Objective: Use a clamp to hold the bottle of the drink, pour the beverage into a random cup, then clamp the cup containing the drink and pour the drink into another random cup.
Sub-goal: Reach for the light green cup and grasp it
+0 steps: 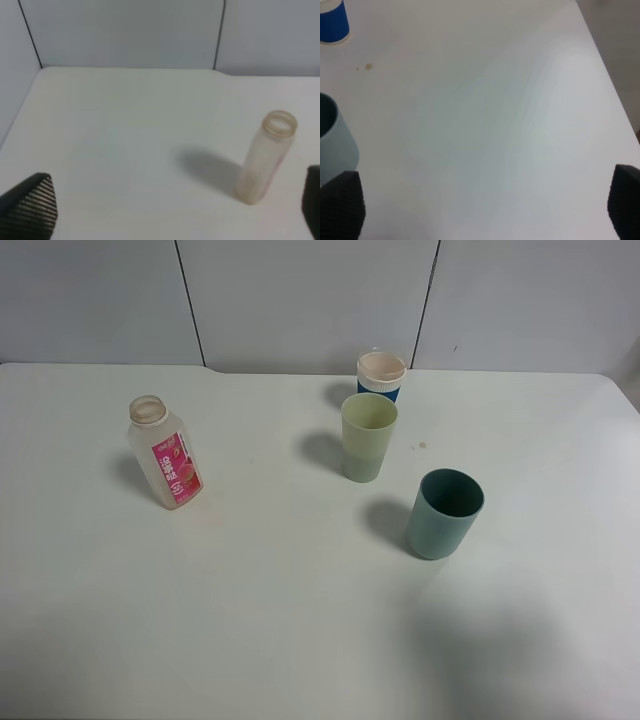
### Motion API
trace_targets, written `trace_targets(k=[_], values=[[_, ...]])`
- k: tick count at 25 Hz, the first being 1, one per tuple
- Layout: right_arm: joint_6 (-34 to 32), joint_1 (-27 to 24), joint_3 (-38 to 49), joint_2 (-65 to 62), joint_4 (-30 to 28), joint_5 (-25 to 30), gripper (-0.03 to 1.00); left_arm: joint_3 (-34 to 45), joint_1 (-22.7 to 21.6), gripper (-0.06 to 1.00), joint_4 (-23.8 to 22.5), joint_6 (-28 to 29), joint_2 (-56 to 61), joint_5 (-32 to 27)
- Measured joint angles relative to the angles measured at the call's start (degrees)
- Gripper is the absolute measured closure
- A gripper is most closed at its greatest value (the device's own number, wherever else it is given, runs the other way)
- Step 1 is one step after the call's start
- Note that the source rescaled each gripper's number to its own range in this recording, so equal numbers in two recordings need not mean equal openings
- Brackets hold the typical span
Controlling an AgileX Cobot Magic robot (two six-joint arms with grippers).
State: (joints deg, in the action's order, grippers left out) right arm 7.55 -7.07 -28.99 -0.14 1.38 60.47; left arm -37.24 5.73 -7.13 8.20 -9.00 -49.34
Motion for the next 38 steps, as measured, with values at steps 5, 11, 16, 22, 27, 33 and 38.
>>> trace_targets(k=[5, 11, 16, 22, 27, 33, 38], values=[[0.0, 0.0, 0.0, 0.0, 0.0, 0.0, 0.05, 3.3, 0.0, -0.05, 1.2, -0.1, 7.6, -2.5], [0.0, 0.0, 0.0, 0.0, 0.0, 0.0, 0.05, 5.7, 0.0, -0.05, 2.6, -0.3, 9.2, -7.1], [0.0, 0.0, 0.0, 0.0, 0.0, 0.0, 0.05, 7.1, 0.0, -0.05, 2.8, -1.5, 9.2, -8.3], [0.0, 0.0, 0.0, 0.0, 0.0, 0.0, 0.05, 8.3, 0.0, -0.05, 2.8, -1.6, 9.2, -10.6], [0.0, 0.0, 0.0, 0.0, 0.0, 0.0, 0.05, 8.3, 0.0, -0.05, 2.8, -1.6, 9.2, -10.8], [0.0, 0.0, 0.0, 0.0, 0.0, 0.0, 0.05, 8.3, -0.6, -0.05, 2.8, -1.6, 9.2, -10.8], [0.0, 0.0, 0.0, 0.0, 0.0, 0.0, 0.05, 8.3, -2.7, -0.05, 2.9, -2.3, 9.2, -10.8]])
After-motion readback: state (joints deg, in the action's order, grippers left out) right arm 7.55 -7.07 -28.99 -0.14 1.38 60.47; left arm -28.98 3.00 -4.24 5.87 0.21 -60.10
